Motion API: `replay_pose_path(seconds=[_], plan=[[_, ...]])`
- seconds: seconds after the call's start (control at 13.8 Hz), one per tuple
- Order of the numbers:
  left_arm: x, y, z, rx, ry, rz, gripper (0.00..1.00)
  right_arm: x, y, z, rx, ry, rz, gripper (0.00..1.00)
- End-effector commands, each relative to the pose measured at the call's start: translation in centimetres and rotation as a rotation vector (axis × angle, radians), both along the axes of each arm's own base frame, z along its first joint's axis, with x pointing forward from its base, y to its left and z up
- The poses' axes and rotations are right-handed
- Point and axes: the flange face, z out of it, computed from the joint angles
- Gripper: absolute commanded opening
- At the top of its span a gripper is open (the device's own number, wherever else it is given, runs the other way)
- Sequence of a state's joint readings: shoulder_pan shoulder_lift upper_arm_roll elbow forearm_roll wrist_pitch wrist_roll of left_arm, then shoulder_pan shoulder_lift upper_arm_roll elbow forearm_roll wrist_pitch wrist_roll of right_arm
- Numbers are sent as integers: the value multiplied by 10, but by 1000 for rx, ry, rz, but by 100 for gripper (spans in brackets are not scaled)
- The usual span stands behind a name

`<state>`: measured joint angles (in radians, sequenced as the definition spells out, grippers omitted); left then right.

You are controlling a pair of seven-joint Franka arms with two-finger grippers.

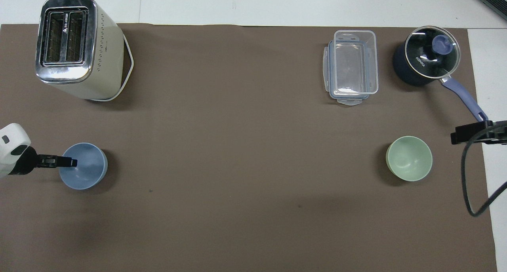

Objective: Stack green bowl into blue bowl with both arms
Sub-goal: 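Reach the left gripper to the blue bowl rim and grasp it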

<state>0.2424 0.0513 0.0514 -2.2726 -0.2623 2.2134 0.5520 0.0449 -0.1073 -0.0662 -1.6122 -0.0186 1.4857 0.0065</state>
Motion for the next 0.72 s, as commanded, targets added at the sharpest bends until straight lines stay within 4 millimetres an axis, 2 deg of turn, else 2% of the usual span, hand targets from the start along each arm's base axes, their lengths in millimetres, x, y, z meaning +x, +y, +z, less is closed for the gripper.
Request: replay_pose_path(seconds=[0.0, 0.29, 0.43, 0.51, 0.65], plan=[[-8, 2, -1, -14, -20, -6, 0, -2, -1, 1, 9, 2, -12, 100], [-8, -2, 2, -27, -6, -33, 0, -1, -1, 1, 9, 0, -12, 100], [-5, -12, 22, -19, -38, -43, 0, -1, -1, 1, 9, 0, -12, 100], [-6, -19, 34, -19, -49, -57, 0, -2, -1, 1, 9, 2, -12, 100], [-5, -55, 59, -20, -69, -101, 0, -1, -1, 1, 9, 0, -12, 100]])
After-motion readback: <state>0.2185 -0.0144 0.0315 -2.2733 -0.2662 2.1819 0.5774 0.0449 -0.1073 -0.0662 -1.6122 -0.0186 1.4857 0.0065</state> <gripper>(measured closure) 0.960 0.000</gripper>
